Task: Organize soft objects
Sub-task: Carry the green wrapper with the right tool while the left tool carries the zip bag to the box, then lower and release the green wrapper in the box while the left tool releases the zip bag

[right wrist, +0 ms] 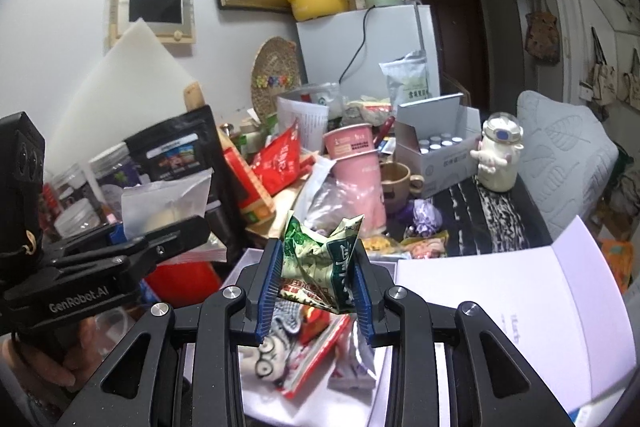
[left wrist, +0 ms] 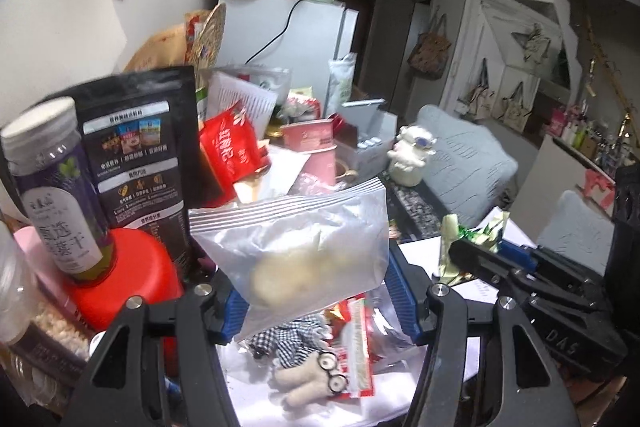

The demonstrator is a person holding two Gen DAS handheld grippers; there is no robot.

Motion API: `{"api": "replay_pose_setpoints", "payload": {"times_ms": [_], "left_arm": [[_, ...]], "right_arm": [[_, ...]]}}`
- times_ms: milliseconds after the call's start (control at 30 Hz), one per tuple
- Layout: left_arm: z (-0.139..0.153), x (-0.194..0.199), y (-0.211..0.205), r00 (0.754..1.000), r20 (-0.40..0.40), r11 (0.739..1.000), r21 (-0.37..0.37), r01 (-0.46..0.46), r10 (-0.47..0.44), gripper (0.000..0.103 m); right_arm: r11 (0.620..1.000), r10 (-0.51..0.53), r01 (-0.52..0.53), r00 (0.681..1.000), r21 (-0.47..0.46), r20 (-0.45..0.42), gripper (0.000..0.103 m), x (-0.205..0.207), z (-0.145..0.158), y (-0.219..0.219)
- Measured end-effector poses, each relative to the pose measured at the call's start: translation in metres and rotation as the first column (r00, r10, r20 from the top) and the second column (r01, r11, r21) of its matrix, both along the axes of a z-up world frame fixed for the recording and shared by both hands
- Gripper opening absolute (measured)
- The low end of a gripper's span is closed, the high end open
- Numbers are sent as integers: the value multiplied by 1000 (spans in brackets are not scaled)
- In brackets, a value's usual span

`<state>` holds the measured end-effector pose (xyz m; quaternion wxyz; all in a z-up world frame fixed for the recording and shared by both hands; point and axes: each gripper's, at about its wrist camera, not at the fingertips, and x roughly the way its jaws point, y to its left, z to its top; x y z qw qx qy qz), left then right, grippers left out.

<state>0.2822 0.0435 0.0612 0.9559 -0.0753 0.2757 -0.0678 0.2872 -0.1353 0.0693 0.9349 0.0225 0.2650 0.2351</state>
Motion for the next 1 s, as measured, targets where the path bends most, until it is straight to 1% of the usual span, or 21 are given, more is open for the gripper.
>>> {"api": "replay_pose_setpoints", "payload": {"times_ms": [167,333,400,500,633,767,1000], "left_arm": [[-21,20,4,998,-55,1000,12,-16,17,59],[-40,35,2,994,-101,998,59,-31,37,59],[-44,38,1,992,-116,997,74,-32,40,59],[-53,45,-2,989,-141,993,108,-38,53,59],[-64,51,-4,984,-176,994,109,-24,43,59],[-75,58,-8,980,-192,988,153,-26,56,59],[-95,68,-15,965,-257,985,173,2,43,59]], "right_arm": [[999,11,-13,999,-37,-45,33,21,-16,9],[999,20,-23,997,-45,-80,33,36,-33,15],[998,11,-18,993,-59,-114,33,44,-42,18],[998,14,-23,991,-64,-135,33,49,-50,21],[997,11,-24,986,-80,-166,33,56,-60,21],[995,4,-22,982,-93,-189,33,61,-70,22],[990,-11,-22,971,-137,-239,33,71,-90,25]]}}
